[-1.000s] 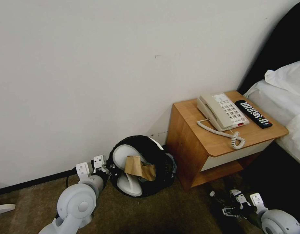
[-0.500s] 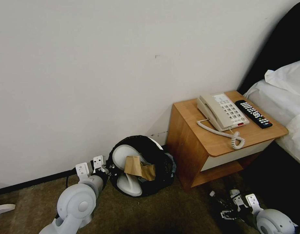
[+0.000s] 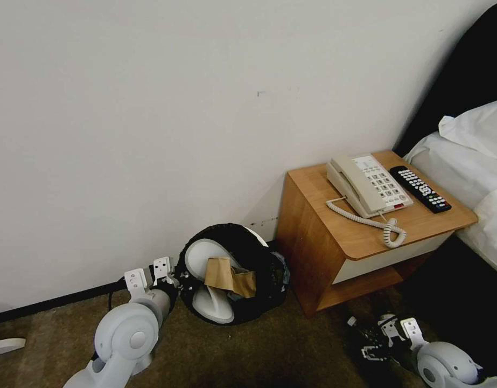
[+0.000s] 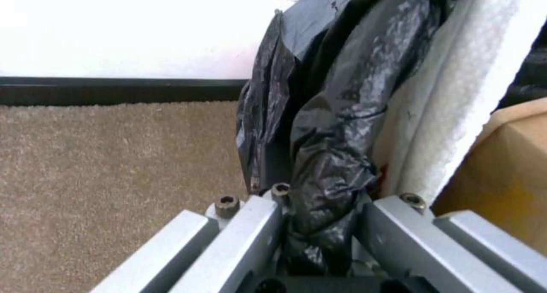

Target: Pick up the trash bin, then pick up the garbage from the floor and place it into the trash bin.

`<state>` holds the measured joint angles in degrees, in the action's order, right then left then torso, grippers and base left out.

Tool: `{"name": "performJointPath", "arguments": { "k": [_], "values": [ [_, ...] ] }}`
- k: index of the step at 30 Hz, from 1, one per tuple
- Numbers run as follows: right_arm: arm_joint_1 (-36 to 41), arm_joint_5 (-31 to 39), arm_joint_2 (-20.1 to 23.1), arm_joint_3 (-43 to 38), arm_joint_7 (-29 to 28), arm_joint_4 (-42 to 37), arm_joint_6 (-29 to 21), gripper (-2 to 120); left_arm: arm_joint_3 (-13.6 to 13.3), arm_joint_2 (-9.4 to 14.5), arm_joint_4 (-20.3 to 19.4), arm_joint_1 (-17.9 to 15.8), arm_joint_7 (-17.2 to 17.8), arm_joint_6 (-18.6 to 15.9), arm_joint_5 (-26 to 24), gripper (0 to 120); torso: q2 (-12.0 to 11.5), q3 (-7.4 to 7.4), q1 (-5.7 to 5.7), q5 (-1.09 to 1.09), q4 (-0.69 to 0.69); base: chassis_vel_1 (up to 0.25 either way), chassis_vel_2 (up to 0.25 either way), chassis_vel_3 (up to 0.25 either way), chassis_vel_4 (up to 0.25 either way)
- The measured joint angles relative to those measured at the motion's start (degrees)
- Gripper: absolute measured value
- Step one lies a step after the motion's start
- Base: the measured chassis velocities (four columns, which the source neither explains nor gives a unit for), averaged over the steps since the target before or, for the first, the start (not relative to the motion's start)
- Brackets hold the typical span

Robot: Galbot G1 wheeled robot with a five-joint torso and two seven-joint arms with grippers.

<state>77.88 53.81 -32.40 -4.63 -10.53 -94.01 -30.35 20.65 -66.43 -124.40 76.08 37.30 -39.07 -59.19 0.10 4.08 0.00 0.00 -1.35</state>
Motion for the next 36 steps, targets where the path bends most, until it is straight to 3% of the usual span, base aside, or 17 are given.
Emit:
{"name": "performJointPath", "arguments": {
  "k": [29,32,36],
  "values": [
    [-7.0,-0.3,-3.4,6.4,-1.4,6.1,0.9,100,0.0,0.2,1.4,-1.3,-0.4,0.3,-0.4,0,0.0,0.0,0.0,0.0,0.0,0.0,0.0,0.0,0.0],
    [-7.4,-0.3,-3.6,6.9,-1.5,6.2,0.9,98,0.0,0.2,1.4,-1.3,-0.4,0.3,-0.5,0,0.0,0.0,0.0,0.0,0.0,0.0,0.0,0.0,0.0],
    [-7.7,-0.3,-3.9,7.3,-1.4,6.2,0.8,84,0.1,0.3,1.4,-1.4,-0.4,0.3,-0.6,0,0.0,0.0,0.0,0.0,0.0,0.0,0.0,0.0,0.0]
  ]
}}
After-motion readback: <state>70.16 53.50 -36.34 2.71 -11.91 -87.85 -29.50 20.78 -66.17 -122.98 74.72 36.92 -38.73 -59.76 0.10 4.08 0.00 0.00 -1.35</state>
